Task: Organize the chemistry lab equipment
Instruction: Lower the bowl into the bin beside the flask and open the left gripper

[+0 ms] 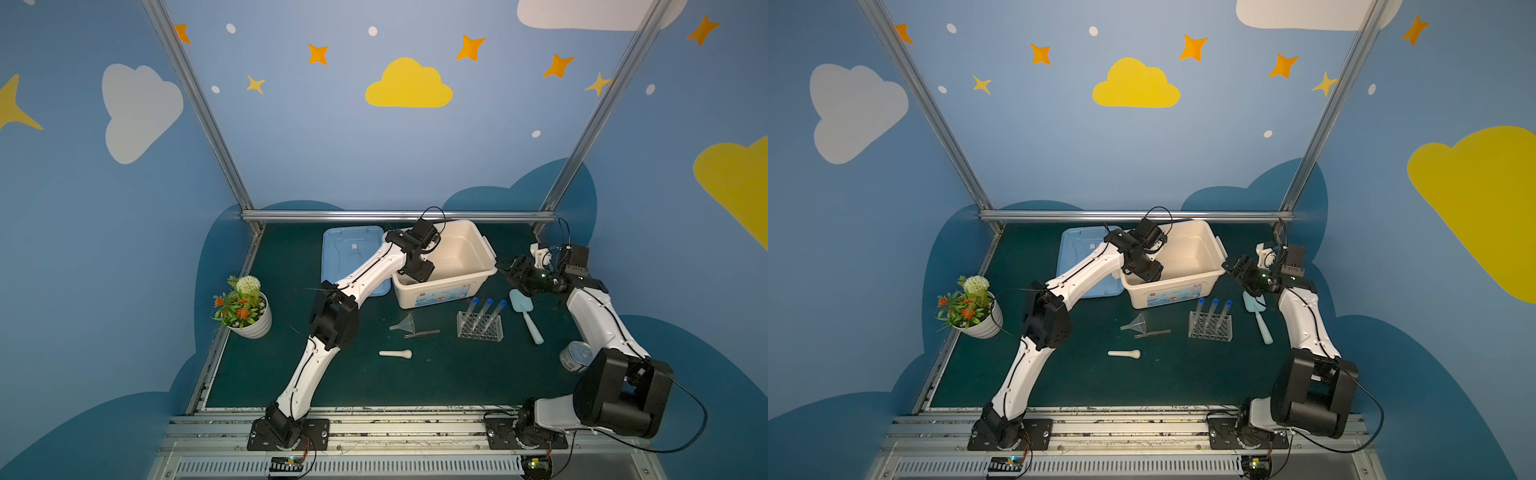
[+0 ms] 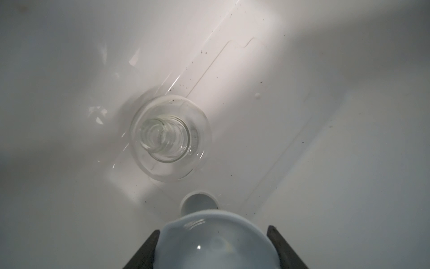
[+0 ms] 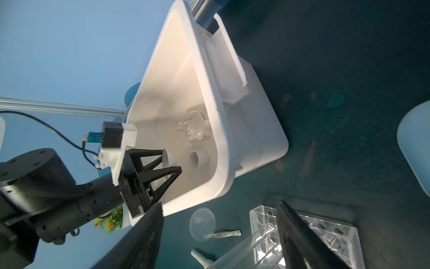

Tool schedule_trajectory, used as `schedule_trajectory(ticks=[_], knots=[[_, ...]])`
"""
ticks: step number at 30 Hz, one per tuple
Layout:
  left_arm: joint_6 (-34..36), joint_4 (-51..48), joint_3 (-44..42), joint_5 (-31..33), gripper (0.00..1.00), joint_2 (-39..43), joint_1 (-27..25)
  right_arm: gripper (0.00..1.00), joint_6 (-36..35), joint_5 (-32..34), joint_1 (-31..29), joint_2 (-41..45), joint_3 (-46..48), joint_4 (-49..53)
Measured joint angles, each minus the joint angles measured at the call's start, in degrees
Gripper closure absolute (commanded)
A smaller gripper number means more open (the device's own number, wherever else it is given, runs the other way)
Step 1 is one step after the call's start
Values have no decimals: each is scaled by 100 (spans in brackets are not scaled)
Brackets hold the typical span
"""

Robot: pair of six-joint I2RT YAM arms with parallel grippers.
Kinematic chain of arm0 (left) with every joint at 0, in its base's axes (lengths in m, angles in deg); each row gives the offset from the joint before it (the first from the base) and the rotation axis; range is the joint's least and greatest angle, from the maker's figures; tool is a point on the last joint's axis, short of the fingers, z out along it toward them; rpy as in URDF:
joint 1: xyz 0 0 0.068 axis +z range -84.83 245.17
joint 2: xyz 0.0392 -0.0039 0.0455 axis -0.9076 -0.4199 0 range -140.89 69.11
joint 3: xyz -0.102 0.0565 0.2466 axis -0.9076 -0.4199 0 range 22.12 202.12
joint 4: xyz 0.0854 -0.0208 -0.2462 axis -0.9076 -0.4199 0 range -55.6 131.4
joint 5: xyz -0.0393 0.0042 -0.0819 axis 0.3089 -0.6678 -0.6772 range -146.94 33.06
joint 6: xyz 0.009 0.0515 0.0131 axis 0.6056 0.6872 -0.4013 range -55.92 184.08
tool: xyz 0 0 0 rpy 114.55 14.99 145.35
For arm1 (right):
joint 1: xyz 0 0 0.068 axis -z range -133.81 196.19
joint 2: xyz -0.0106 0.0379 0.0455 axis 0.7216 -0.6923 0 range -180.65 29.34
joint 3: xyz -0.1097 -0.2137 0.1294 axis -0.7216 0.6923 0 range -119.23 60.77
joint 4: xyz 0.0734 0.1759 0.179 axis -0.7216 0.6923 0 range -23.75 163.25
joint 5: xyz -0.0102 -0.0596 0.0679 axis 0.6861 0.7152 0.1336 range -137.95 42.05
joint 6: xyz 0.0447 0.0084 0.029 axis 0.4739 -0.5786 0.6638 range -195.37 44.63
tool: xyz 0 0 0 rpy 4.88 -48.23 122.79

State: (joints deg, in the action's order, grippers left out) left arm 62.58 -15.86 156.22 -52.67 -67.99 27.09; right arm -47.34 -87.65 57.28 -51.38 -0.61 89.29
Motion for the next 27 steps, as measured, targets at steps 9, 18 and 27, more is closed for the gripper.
schedule_trajectory(ticks=[9, 18, 27], knots=[[61, -389, 588, -166, 54, -654, 20, 24, 2, 4, 2, 0, 0, 17], [129, -531, 634, -214, 54, -863, 37, 24, 2, 7, 0, 0, 0, 31], [127, -573, 697, -179, 57, -896, 31, 24, 0, 9, 0, 0, 0, 35]])
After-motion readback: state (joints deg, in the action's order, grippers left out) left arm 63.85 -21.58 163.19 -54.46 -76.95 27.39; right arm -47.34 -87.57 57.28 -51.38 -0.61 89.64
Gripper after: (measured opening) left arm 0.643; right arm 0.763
